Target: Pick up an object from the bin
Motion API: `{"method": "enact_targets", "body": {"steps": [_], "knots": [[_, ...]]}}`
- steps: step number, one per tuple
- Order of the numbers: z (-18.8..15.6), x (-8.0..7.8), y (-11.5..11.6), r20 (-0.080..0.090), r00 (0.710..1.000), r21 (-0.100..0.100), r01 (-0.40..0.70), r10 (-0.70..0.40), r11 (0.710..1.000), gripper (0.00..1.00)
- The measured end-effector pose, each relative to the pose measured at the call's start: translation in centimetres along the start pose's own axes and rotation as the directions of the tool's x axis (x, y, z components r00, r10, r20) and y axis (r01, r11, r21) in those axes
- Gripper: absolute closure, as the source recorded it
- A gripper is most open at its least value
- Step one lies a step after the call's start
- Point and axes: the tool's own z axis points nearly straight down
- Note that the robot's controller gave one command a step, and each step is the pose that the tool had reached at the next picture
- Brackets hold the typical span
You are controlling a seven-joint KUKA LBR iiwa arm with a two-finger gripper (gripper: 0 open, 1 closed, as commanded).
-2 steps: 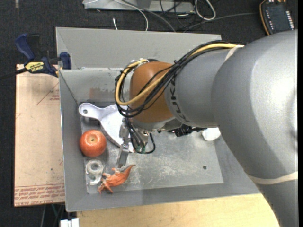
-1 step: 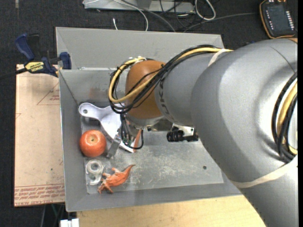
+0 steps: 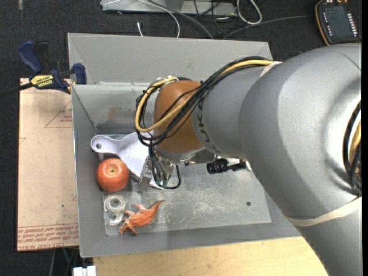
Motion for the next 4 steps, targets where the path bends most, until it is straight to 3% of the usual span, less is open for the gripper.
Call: {"method": "enact_targets", "body": {"steps": [1,2,4], "knots": [[0.0,0.0,0.0,0.0,1.0,0.0,0.0,0.0,1.0,1.0],[-2.2,0.2,-0.2,-0.007,1.0,0.005,0.0,0.0,1.0,1.0],[-6.7,0.1,-0.1,-0.004,1.0,0.003,0.001,-0.001,1.0,1.0]]}}
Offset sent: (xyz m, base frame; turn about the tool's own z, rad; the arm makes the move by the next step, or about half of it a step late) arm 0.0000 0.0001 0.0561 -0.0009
